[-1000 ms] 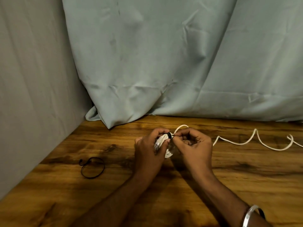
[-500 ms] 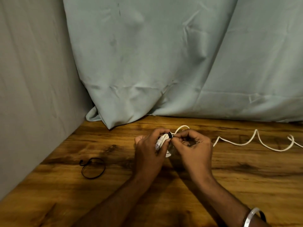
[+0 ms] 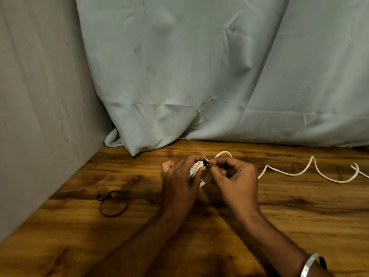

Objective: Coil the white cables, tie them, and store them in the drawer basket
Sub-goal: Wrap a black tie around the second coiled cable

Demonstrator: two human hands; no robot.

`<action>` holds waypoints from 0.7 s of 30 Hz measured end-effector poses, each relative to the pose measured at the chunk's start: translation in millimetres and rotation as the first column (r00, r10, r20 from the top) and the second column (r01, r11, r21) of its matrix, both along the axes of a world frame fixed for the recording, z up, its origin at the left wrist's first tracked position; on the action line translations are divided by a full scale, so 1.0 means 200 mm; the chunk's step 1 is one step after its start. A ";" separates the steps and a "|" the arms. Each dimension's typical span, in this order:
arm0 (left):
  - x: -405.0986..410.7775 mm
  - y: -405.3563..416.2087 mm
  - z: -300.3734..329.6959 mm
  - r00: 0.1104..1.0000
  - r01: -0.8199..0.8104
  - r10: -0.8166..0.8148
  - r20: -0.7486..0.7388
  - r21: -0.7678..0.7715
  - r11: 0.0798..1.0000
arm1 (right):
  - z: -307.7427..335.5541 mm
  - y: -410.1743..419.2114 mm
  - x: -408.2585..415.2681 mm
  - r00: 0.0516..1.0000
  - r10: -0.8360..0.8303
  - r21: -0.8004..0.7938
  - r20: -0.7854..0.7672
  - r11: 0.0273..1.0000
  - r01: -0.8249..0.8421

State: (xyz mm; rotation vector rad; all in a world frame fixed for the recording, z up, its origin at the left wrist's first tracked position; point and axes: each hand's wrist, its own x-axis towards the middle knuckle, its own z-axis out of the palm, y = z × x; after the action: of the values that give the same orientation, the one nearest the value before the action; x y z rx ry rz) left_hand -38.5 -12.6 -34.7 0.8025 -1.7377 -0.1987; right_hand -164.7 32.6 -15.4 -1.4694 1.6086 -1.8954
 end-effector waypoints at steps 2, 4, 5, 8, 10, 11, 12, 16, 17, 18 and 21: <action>0.00 0.00 0.00 1.000 0.002 -0.002 -0.004 -0.001 1.000 | 0.00 0.01 0.01 1.000 0.018 -0.011 0.018 1.000 -0.018; 0.00 0.00 0.00 1.000 0.019 -0.019 0.019 0.008 1.000 | 0.01 0.01 0.00 0.997 0.047 -0.027 0.062 0.999 -0.045; 0.00 0.01 0.00 0.999 0.026 -0.026 0.023 0.014 1.000 | 0.00 0.01 0.00 0.996 0.057 -0.028 0.074 0.998 -0.055; 0.00 0.01 -0.01 1.000 0.020 -0.020 -0.020 0.014 1.000 | 0.00 0.00 0.00 0.995 0.069 -0.026 0.076 0.997 -0.067; 0.00 0.01 -0.01 0.999 0.008 -0.008 -0.035 0.009 1.000 | 0.00 0.00 0.01 0.990 0.091 -0.040 0.106 0.995 -0.087; 0.00 0.00 -0.01 0.999 0.008 -0.007 -0.034 0.008 1.000 | 0.00 0.00 0.01 0.987 0.102 -0.046 0.124 0.994 -0.097; 0.00 0.00 -0.01 0.999 0.010 -0.009 -0.036 0.011 1.000 | -0.01 0.00 0.01 0.984 0.110 -0.050 0.137 0.993 -0.104; 0.00 -0.03 -0.03 0.994 0.052 -0.047 -0.103 0.045 0.998 | -0.02 0.00 0.03 0.984 0.113 -0.066 0.136 0.992 -0.105; 0.00 -0.03 -0.03 0.989 0.071 -0.064 -0.131 0.052 0.996 | -0.02 0.00 0.03 0.981 0.115 -0.075 0.153 0.992 -0.105; 0.00 -0.03 -0.03 0.984 0.090 -0.079 -0.160 0.058 0.994 | -0.03 0.00 0.04 0.977 0.118 -0.086 0.178 0.991 -0.104; -0.01 -0.03 -0.02 0.968 0.133 -0.114 -0.222 0.073 0.988 | -0.03 0.00 0.05 0.973 0.099 -0.111 0.206 0.991 -0.077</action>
State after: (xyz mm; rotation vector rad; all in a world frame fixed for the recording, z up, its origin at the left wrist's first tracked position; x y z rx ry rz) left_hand -39.7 -17.8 -39.4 0.7073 -1.5805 -0.4340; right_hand -154.7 31.6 -21.7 -1.3019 1.3476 -2.0329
